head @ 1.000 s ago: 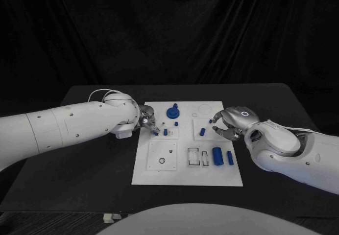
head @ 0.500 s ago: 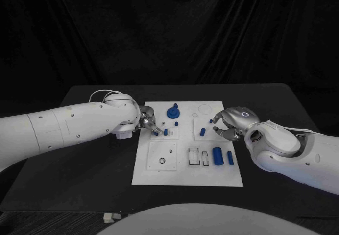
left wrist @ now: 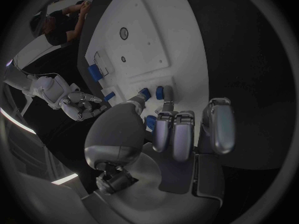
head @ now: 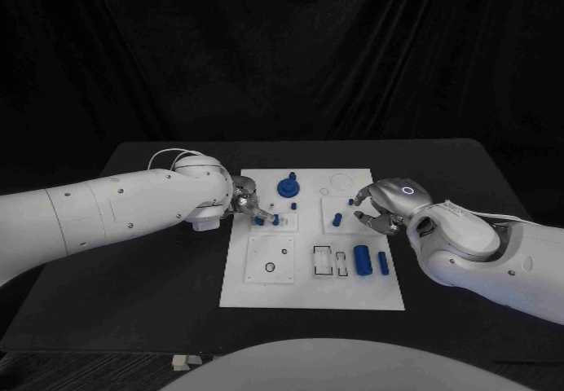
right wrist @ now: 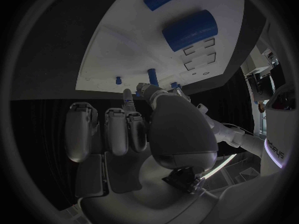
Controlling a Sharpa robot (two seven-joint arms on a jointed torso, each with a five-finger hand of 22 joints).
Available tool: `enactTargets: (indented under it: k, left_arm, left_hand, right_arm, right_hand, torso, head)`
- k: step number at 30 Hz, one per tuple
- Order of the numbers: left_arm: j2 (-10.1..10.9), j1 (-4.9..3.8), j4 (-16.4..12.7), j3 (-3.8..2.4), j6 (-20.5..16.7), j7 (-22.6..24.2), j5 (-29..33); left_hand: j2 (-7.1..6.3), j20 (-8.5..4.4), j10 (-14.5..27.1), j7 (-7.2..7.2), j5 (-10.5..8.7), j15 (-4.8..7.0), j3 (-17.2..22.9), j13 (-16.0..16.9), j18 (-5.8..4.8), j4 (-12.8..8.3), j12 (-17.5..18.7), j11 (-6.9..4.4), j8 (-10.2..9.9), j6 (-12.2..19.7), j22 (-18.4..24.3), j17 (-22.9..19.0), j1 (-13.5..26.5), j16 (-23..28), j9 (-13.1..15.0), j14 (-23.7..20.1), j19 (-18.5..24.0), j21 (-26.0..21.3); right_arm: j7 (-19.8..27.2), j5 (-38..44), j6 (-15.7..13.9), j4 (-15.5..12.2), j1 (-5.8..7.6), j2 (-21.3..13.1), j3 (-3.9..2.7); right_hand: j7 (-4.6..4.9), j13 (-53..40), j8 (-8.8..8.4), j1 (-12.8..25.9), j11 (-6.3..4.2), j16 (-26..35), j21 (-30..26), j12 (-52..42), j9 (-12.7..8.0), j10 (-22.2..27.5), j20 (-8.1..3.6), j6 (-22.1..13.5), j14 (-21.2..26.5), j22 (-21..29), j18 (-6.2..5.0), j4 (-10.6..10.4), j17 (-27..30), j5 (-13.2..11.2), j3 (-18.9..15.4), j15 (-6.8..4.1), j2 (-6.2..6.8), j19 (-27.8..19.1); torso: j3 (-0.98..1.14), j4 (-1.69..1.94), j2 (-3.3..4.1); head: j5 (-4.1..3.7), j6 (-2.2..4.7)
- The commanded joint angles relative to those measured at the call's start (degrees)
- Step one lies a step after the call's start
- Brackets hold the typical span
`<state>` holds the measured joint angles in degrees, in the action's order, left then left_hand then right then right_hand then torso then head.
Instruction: Assemble the parts on the task board
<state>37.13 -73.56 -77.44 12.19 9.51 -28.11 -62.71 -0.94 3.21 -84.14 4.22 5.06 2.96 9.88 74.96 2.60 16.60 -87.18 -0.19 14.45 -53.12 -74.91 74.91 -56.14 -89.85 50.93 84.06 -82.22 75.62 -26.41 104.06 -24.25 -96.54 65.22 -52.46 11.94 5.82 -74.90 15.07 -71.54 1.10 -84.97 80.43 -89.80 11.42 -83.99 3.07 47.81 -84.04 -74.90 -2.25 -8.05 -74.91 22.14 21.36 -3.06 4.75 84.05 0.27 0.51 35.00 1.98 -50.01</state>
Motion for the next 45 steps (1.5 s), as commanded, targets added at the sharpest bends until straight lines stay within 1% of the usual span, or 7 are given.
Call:
enactTargets:
  k: [1,26,33,37,39,42,45]
  left_arm:
    - [0.0,0.15,0.0,0.01,0.1,0.1,0.1]
    - [1.8,0.09,-1.8,-0.01,-5.8,3.0,0.1]
    - [5.0,-2.13,-5.3,-0.03,-14.6,7.8,0.1]
    - [6.1,-3.73,-6.5,-0.04,-19.1,13.9,0.1]
    - [6.5,-4.40,-7.0,-0.04,-21.9,18.8,0.1]
    - [6.4,-4.92,-6.9,-0.03,-24.4,25.5,-1.1]
    - [5.7,-5.07,-5.9,-0.01,-26.1,31.5,-6.8]
  left_hand:
    - [0.71,0.43,-2.9,-0.07,0.64,-0.17,-1.4,11.6,0.79,0.0,0.2,0.25,1.4,-0.2,-10.6,15.1,1.2,-0.2,1.0,5.9,0.0,0.0]
    - [3.53,-0.55,-3.9,-1.56,6.90,0.92,-8.5,12.6,0.55,0.1,-0.8,-1.00,11.4,1.3,-11.0,15.1,0.6,-0.2,9.6,5.9,-0.8,1.2]
    - [3.82,-1.13,-5.9,-2.13,6.77,1.53,-15.2,15.0,0.03,0.1,-2.8,-1.57,16.9,3.3,-11.6,15.1,1.8,-0.2,15.4,5.9,-2.2,3.6]
    - [4.41,-0.42,-3.8,-0.46,7.61,0.39,-17.6,12.7,0.38,0.1,-0.8,-0.18,18.1,12.3,-11.1,15.1,-1.2,-0.2,18.9,5.9,-1.0,1.7]
    - [4.58,0.45,-0.6,1.02,9.37,-0.68,-18.2,9.8,0.77,0.1,1.9,0.91,18.2,18.1,-10.5,15.1,-4.2,-0.2,19.3,5.9,0.7,-0.4]
    - [3.53,1.84,23.5,3.08,12.12,-2.63,-18.0,-5.4,1.46,-0.6,19.1,2.94,14.1,26.6,-9.3,13.8,-12.3,0.9,14.7,4.7,4.5,-4.5]
    - [2.75,2.81,45.8,3.54,7.21,-3.69,-14.2,-16.7,1.94,-4.5,35.1,4.23,12.6,26.7,-8.5,7.7,-23.2,6.1,9.5,-1.8,7.1,-6.9]
  right_arm:
    - [0.0,-0.1,0.2,0.0,-0.15,0.0,-0.03]
    - [0.0,-0.2,-0.3,-0.3,-0.17,-0.7,-0.03]
    - [0.0,-0.2,-1.2,-1.2,-0.08,-2.1,-0.04]
    - [0.5,-0.2,-2.6,-1.8,0.00,-2.8,-0.04]
    - [0.9,-0.2,-3.6,-2.3,0.09,-3.4,-0.04]
    - [1.3,-0.2,-4.7,-2.9,0.33,-4.2,-0.04]
    - [1.9,-0.2,-5.7,-3.9,0.54,-5.1,-0.05]
  right_hand:
    - [-0.03,-14.9,-0.01,0.6,-0.24,0.3,-0.2,0.0,-0.1,-5.9,-0.20,0.4,-3.4,-11.8,-0.21,0.0,-0.6,0.4,0.2,-0.31,0.09,1.8]
    - [-0.03,-14.9,-0.01,0.6,-0.24,0.3,-0.2,0.0,-0.1,-5.9,-0.20,0.4,-3.4,-11.8,-0.21,0.0,-0.6,0.4,0.2,-0.31,0.09,1.8]
    - [-0.04,-14.9,0.01,0.7,-0.24,0.3,-0.3,0.0,-0.1,-5.9,-0.19,0.5,-3.4,-11.8,-0.23,0.1,-0.6,0.4,0.3,-0.30,0.07,1.8]
    - [-0.07,-15.0,0.07,0.6,-0.20,0.3,-0.2,-0.1,-0.1,-5.9,-0.20,0.6,-3.4,-11.8,-0.20,0.1,-0.7,0.4,0.4,-0.31,0.07,1.8]
    - [-0.09,-15.0,0.16,0.5,-0.19,0.2,-0.2,-0.1,-0.1,-6.0,-0.20,0.8,-3.4,-11.8,-0.19,0.2,-0.8,0.5,0.4,-0.31,0.06,1.8]
    - [-0.08,-15.0,0.24,0.5,-0.17,0.2,-0.1,-0.1,-0.1,-6.0,-0.20,0.9,-3.4,-11.9,-0.17,0.3,-0.8,0.6,0.5,-0.31,0.08,1.9]
    - [0.00,-12.9,0.60,0.7,-0.23,0.2,-0.1,1.5,0.0,-4.9,-0.11,1.8,-3.4,-11.9,-0.17,0.2,-0.8,1.0,0.5,-0.13,0.20,1.9]
  torso:
    - [0.01,0.00,-0.04]
    - [0.00,0.02,0.02]
    - [-0.01,0.00,0.01]
    - [-0.01,0.00,0.00]
    - [0.00,-0.01,-0.07]
    - [0.01,-0.05,-0.10]
    - [0.00,-0.05,-0.04]
  head:
    - [0.05,0.01]
    - [0.16,0.01]
    - [0.12,0.01]
    - [0.23,0.01]
    - [0.35,0.01]
    - [0.50,0.01]
    - [0.55,0.01]
